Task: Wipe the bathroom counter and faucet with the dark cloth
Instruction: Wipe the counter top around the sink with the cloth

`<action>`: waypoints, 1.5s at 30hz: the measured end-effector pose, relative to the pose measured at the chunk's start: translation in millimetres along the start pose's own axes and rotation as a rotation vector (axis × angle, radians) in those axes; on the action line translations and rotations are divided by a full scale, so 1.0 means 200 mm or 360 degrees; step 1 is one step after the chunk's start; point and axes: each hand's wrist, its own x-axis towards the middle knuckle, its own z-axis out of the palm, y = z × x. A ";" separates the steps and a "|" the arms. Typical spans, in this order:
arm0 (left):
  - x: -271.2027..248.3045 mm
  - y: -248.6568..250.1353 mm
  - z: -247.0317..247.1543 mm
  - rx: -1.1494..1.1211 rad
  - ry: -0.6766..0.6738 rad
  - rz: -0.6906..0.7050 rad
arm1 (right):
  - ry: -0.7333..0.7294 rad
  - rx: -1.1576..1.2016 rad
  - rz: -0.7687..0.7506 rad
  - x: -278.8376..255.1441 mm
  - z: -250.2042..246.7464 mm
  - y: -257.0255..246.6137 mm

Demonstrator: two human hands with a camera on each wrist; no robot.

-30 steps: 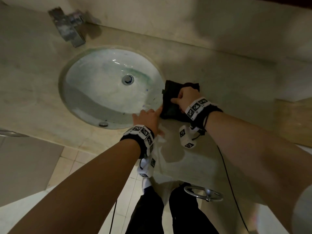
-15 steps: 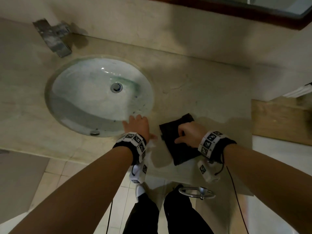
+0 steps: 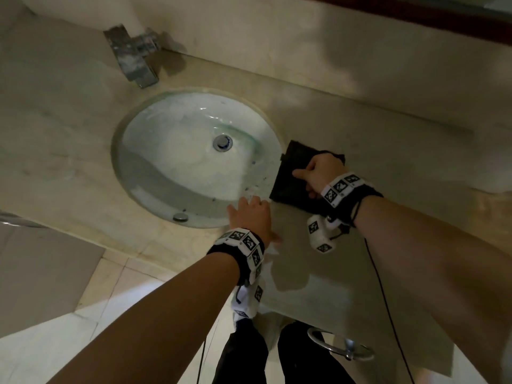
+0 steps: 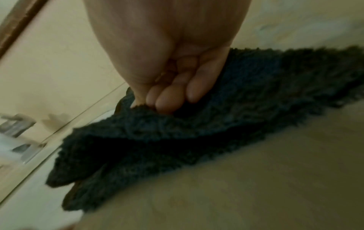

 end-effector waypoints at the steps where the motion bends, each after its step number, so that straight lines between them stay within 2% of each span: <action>1: 0.00 0.00 0.00 -0.0010 -0.0008 -0.0002 | 0.0028 0.0019 0.0006 0.04 0.00 -0.02; 4: 0.01 -0.01 -0.01 -0.0026 -0.0035 -0.0016 | 0.0071 0.0028 0.0013 0.13 -0.01 -0.06; 8: 0.00 0.02 -0.02 -0.0005 -0.0068 -0.0030 | 0.0047 -0.0027 -0.0012 0.11 -0.03 -0.07; 11: -0.01 0.02 -0.03 -0.0015 -0.0076 -0.0034 | -0.0146 -0.0257 -0.0075 0.00 -0.04 -0.05; 15: -0.02 0.02 -0.05 -0.0039 -0.0076 -0.0017 | -0.0428 -0.0463 -0.0025 -0.25 -0.05 0.10; 18: -0.03 0.02 -0.06 -0.0041 -0.0111 0.0002 | -0.0611 -0.0517 0.0024 -0.42 -0.04 0.24; 20: -0.03 0.02 -0.06 -0.0034 -0.0116 0.0008 | -0.0653 -0.0516 0.0068 -0.50 -0.03 0.32; 23: -0.02 0.01 -0.05 -0.0042 -0.0094 0.0024 | -0.0617 -0.0525 0.0055 -0.57 -0.02 0.39; 27: -0.01 0.00 -0.04 -0.0056 -0.0089 0.0024 | -0.0516 -0.0467 0.0076 -0.53 0.01 0.37; 34: 0.01 0.01 -0.02 -0.0052 -0.0047 -0.0005 | -0.0201 -0.0255 0.0060 -0.28 -0.02 0.17; 40: 0.00 0.00 0.00 -0.0055 -0.0033 -0.0026 | -0.0052 -0.0094 0.0066 -0.04 -0.04 0.03; 45: 0.00 0.01 0.00 -0.0061 -0.0044 -0.0050 | 0.0010 -0.0089 0.0013 -0.01 -0.03 0.00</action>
